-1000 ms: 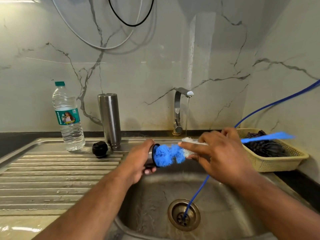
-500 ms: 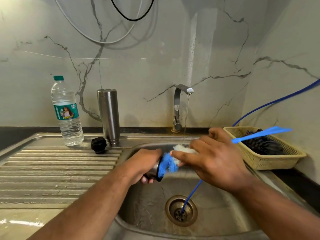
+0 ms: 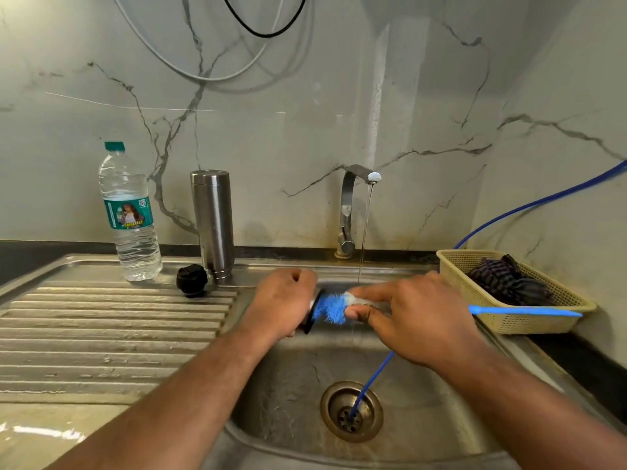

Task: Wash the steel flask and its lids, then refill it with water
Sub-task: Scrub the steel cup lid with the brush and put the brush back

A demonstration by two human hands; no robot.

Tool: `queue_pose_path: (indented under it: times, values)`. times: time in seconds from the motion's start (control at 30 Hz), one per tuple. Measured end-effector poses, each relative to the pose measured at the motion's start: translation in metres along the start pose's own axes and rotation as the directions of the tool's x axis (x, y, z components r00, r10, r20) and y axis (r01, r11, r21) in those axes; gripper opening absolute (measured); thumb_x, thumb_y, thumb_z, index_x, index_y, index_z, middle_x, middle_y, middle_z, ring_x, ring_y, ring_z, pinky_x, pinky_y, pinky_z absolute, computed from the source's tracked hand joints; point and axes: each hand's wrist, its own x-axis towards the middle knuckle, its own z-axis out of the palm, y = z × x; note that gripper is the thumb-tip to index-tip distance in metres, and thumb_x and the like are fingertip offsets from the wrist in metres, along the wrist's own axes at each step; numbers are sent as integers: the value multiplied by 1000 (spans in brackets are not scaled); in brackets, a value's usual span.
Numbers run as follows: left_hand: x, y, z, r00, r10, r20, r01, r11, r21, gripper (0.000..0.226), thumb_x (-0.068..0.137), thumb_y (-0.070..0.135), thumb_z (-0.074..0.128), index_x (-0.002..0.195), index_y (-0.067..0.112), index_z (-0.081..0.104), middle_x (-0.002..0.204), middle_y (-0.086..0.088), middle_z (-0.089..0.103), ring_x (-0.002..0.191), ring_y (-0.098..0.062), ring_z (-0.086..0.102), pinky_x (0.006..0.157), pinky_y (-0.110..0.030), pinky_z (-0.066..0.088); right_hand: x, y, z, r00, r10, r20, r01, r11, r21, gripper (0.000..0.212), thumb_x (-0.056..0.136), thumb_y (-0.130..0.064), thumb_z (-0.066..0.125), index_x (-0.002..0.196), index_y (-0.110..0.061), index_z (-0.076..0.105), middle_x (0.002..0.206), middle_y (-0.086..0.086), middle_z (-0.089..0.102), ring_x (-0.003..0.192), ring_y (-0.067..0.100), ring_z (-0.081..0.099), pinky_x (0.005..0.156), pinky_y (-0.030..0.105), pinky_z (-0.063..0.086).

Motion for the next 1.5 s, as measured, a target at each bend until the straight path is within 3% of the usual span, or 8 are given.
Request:
queue_pose_path:
  times: [0.1,0.2,0.3,0.4,0.67,0.87,1.2,1.5]
  values:
    - [-7,11,-2,985,87,148,-34,942,-333,36,107,36,40,96,10,62,88,-14,64,61,-20,65,42,-25,40,3,13,-5,990,101,96,-138,801,582,31,79,-69,70,106,-54,74,105,-27,75,99,-6,70,93,34,57]
    - [-10,22,6,997,-23,69,66,694,-717,38,107,36,37,96,7,59,76,-14,67,49,-16,53,33,-20,33,-1,6,0,971,195,-136,-103,859,501,27,81,-63,69,107,-54,74,90,-25,77,76,-7,69,75,28,57]
    - [-7,18,18,937,100,-336,-181,959,-219,31,105,33,43,90,14,63,75,-5,65,62,-16,59,42,-22,43,-3,-10,7,947,-81,-312,46,992,-118,24,93,-56,64,113,-47,74,67,-10,71,55,10,58,68,32,37]
    - [0,9,2,949,251,-193,-232,966,117,30,103,34,48,86,19,68,78,-4,66,69,-14,64,52,-25,49,2,1,9,933,-242,-266,196,963,-187,31,91,-58,59,114,-44,73,65,-10,67,54,12,52,72,34,30]
    - [10,-7,-9,998,-32,45,47,909,-413,46,98,55,55,111,13,66,80,-11,66,56,-14,58,42,-21,37,8,30,5,988,-54,-143,53,999,-14,49,91,-76,38,127,-55,63,75,-16,73,64,3,60,80,38,46]
    - [11,-15,-16,987,101,-123,-92,993,76,71,62,49,93,119,28,55,105,8,67,93,-6,66,65,-11,46,7,28,-5,965,8,-264,12,997,72,47,92,-69,47,133,-51,61,81,-11,70,69,12,63,78,40,52]
    - [11,-16,-4,965,250,-83,-252,968,-9,122,61,20,97,151,36,16,108,10,64,95,-6,65,98,-39,56,9,28,6,993,-54,-100,57,998,24,50,91,-71,39,137,-59,52,79,-15,61,71,5,54,78,37,43]
    - [16,-18,10,962,259,-83,-259,966,13,102,65,37,94,144,32,30,108,6,68,84,-8,69,56,-11,49,6,27,-18,997,-20,-74,16,998,-67,59,87,-73,29,138,-55,54,80,-8,66,77,15,64,77,36,44]
